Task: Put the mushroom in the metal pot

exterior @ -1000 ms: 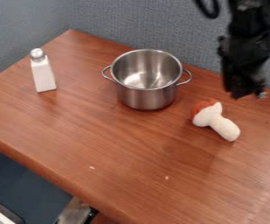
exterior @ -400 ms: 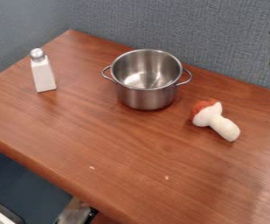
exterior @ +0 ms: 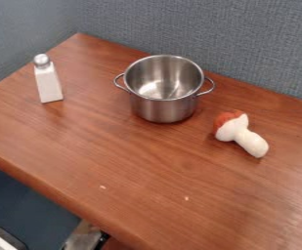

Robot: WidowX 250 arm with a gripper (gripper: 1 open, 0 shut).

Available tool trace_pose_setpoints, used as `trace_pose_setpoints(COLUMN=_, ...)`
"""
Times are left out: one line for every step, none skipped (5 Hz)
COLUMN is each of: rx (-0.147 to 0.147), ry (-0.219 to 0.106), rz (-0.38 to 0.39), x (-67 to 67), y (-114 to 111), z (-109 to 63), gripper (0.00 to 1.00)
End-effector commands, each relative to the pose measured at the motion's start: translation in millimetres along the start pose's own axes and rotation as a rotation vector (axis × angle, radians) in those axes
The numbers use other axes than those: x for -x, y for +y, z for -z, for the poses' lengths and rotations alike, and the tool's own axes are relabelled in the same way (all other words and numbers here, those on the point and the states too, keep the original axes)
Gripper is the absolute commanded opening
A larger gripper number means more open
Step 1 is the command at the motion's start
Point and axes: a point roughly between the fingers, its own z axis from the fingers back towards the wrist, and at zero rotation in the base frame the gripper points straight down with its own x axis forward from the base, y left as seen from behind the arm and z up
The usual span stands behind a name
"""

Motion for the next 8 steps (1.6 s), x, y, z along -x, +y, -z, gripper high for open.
trace_pose_setpoints(rx=-0.008, ry=-0.023, rz=0.097, x=18.4, y=5, z=-10.1, gripper=1.00)
trace_pose_setpoints(rx=0.009, ry=0.005, rz=0.067, x=35.5, y=1, z=9.0, gripper=1.00)
trace_pose_setpoints(rx=0.025, ry=0.023, rz=0.029, x=50.1, y=0, z=29.3, gripper=1.00)
trace_pose_setpoints(rx=0.051, ry=0.044, rz=0.159, x=48.4, y=23, z=55.0, gripper=1.00)
trace_pose_setpoints(rx=0.076, ry=0.067, rz=0.330, x=45.4, y=46, z=82.1, gripper=1.00)
trace_pose_setpoints(rx=0.102, ry=0.084, rz=0.446, x=45.0, y=65, z=107.5, gripper=1.00)
trace_pose_setpoints(rx=0.127, ry=0.054, rz=0.484, x=52.1, y=92, z=110.7, gripper=1.00)
trace_pose_setpoints(rx=0.164, ry=0.027, rz=0.542, x=54.5, y=112, z=120.6, gripper=0.00)
